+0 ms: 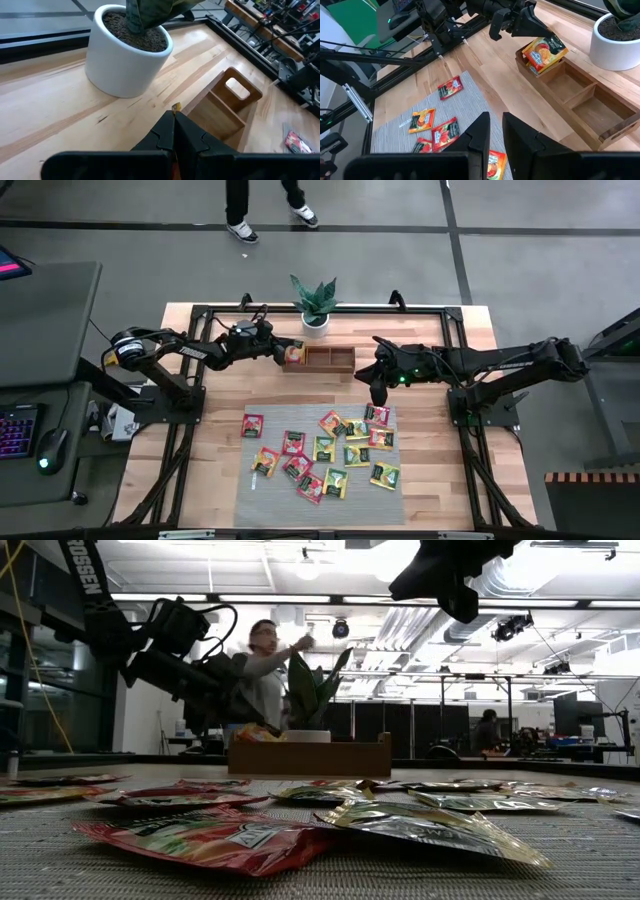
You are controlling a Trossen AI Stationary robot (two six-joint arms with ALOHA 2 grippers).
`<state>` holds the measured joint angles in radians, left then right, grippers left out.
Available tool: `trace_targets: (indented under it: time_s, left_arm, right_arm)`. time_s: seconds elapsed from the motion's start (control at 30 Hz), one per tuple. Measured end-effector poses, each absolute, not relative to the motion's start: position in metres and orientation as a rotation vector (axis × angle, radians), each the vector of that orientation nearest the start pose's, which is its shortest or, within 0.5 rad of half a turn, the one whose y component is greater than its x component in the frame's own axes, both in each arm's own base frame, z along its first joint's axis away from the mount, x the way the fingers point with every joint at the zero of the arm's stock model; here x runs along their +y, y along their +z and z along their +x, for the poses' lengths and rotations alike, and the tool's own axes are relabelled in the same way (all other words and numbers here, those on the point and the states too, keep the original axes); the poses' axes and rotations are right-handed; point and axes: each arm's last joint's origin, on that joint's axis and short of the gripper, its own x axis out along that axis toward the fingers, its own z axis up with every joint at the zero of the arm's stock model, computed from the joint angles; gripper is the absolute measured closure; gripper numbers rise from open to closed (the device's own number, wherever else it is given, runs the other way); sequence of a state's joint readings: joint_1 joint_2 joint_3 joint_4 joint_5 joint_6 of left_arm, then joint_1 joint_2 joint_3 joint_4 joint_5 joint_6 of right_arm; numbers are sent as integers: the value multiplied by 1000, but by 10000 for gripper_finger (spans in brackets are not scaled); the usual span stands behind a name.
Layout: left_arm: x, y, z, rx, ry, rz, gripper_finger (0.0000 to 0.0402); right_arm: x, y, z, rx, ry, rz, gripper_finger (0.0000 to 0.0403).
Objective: Pick & Place Tea
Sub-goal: Put the orange tea bag into the left section of the wooden organizer
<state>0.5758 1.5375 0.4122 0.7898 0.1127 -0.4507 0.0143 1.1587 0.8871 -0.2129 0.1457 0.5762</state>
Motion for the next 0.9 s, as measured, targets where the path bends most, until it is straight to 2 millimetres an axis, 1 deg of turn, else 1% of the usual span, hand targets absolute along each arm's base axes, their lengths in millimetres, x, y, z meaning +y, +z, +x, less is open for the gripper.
trace_targets:
  time_s: [0.33,0.47,0.6,0.73,0.9]
  left_arm:
    - [140,139,221,218,520,-564,402]
    - [140,134,222,239,525,-575,402]
    - [140,135,222,236,515,-569,398]
    - [140,136,223,230,498,-540,376]
    - [140,139,224,205,489,-526,332]
  right_arm:
    - [0,293,252,435,-257,511,354]
    - [0,293,252,435,-256,508,354]
    - [0,293,252,435,-256,508,354]
    - [0,293,252,435,-256,508,354]
    - [-1,293,252,436,-256,507,354]
